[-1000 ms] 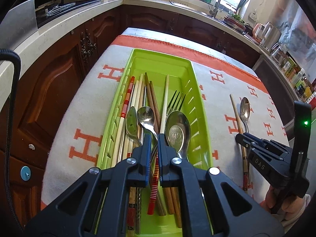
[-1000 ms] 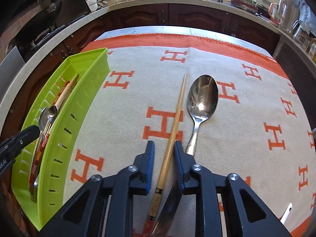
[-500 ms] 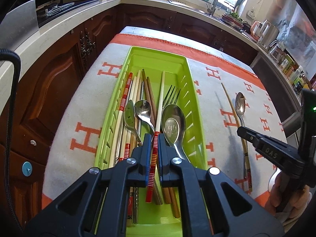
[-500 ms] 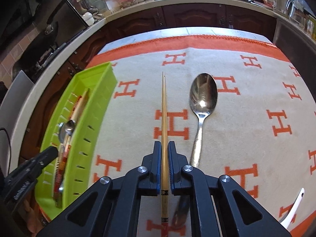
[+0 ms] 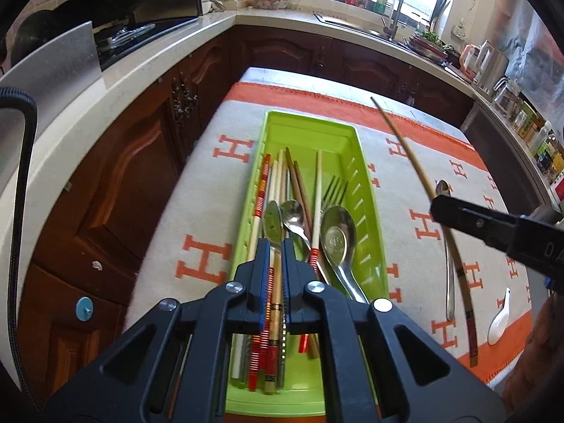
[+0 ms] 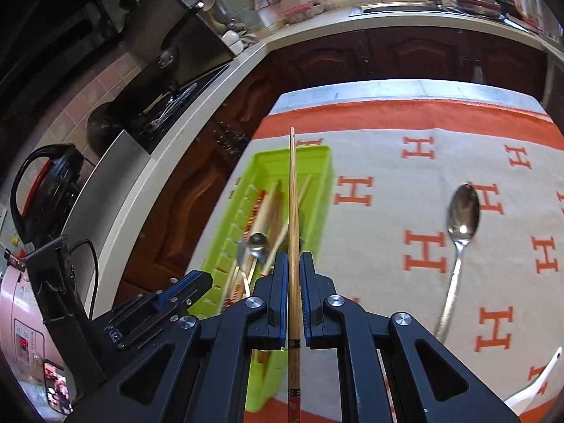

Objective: Organize utensils
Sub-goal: 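Carry the wooden chopstick into the tray with the right tool and release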

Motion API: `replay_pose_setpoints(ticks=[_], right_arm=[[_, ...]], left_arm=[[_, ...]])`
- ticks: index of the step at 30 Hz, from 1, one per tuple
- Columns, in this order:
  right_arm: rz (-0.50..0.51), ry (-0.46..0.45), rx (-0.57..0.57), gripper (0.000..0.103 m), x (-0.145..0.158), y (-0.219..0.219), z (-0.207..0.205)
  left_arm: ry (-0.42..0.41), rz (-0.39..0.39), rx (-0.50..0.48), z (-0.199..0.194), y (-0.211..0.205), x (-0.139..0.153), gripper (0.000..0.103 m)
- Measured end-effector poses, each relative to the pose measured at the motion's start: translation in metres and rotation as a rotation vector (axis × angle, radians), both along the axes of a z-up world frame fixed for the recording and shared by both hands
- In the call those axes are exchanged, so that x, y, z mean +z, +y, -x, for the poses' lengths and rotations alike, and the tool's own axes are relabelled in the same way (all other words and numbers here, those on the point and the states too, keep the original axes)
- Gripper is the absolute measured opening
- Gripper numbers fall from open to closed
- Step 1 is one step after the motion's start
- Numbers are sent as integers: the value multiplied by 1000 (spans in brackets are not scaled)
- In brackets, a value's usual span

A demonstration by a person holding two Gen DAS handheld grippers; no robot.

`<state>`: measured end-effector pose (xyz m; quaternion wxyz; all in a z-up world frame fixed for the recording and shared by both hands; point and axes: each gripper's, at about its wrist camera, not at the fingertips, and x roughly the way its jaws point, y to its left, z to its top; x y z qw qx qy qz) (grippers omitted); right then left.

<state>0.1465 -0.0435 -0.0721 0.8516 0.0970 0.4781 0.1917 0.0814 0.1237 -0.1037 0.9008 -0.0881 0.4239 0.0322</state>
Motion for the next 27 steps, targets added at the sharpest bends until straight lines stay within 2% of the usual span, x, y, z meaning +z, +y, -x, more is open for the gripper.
replay_pose_setpoints(ticks=[6, 9, 10, 12, 13, 19, 27], right_arm=[[-9, 34, 36, 6, -1, 37, -9], [-22, 74, 51, 7, -9, 50, -18], [-17, 91, 58, 10, -13, 54, -20], [-14, 99, 67, 17, -17, 57, -22], [-13, 94, 69, 21, -17, 58, -21], [18, 34, 76, 26, -12, 54, -14], [59, -18, 69, 28, -7, 36, 3]], left_arm=[[-12, -34, 35, -1, 15, 15, 6], [-12, -36, 51, -2, 20, 19, 20], [-16, -38, 55, -2, 22, 20, 25], [-22, -40, 59, -1, 22, 22, 29], [-24, -42, 57, -1, 23, 23, 29], [-14, -41, 50, -3, 16, 20, 29], [-2, -37, 41, -1, 9, 16, 29]])
